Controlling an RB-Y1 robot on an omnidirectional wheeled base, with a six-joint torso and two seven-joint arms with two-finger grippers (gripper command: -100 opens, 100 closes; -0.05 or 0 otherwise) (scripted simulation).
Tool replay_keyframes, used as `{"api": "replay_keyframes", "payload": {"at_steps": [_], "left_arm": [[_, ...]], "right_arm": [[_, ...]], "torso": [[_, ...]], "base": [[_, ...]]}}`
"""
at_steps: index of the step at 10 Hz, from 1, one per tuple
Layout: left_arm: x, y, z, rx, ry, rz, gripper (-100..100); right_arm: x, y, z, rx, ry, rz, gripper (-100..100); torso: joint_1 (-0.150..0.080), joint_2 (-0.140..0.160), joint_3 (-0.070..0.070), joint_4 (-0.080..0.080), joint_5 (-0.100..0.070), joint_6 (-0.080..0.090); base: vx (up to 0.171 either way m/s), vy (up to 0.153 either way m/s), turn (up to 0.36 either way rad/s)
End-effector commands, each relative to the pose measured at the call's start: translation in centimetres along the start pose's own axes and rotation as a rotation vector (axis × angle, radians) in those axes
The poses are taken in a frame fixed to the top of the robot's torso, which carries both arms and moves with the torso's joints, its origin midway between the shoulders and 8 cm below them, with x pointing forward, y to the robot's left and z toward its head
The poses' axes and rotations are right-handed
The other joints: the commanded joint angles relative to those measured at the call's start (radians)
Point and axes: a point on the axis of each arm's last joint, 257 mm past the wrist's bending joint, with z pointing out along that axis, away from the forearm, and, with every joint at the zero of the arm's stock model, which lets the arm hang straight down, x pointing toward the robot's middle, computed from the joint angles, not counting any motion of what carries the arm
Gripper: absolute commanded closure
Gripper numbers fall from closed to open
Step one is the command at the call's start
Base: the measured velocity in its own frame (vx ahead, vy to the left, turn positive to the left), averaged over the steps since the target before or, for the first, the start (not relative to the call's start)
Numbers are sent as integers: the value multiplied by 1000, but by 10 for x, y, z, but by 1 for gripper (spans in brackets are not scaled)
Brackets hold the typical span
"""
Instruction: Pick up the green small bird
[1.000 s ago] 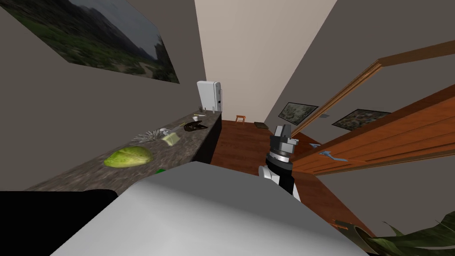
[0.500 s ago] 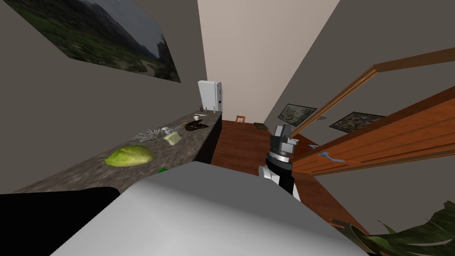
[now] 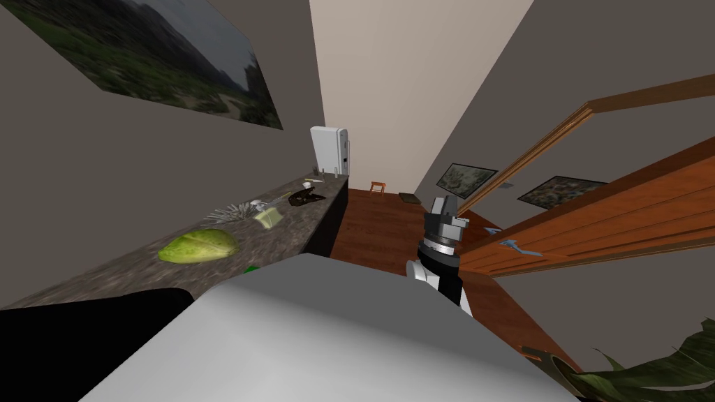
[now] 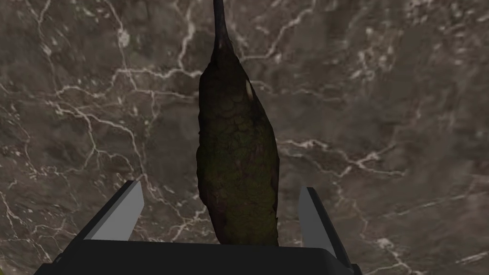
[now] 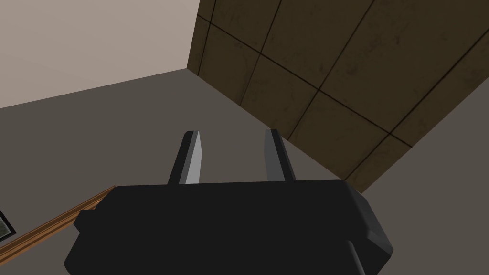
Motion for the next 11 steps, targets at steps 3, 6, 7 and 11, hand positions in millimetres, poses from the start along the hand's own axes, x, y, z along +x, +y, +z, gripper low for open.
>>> {"api": "replay_keyframes", "payload": {"at_steps": [3, 6, 7, 11], "left_arm": [[-6, 3, 6, 5, 9, -1, -100], [-10, 9, 10, 1, 12, -11, -100], [-14, 14, 6, -10, 0, -14, -100], [-14, 16, 9, -12, 5, -21, 100]], "right_arm": [[0, 0, 0, 0, 0, 0, 0], [0, 0, 0, 0, 0, 0, 0], [0, 0, 0, 0, 0, 0, 0], [0, 0, 0, 0, 0, 0, 0]], "torso": [[-1, 0, 0, 0, 0, 0], [0, 0, 0, 0, 0, 0], [-1, 0, 0, 0, 0, 0], [0, 0, 0, 0, 0, 0]], "base": [[15, -29, 2], [17, -26, 2], [20, -24, 4], [8, -14, 1]]}}
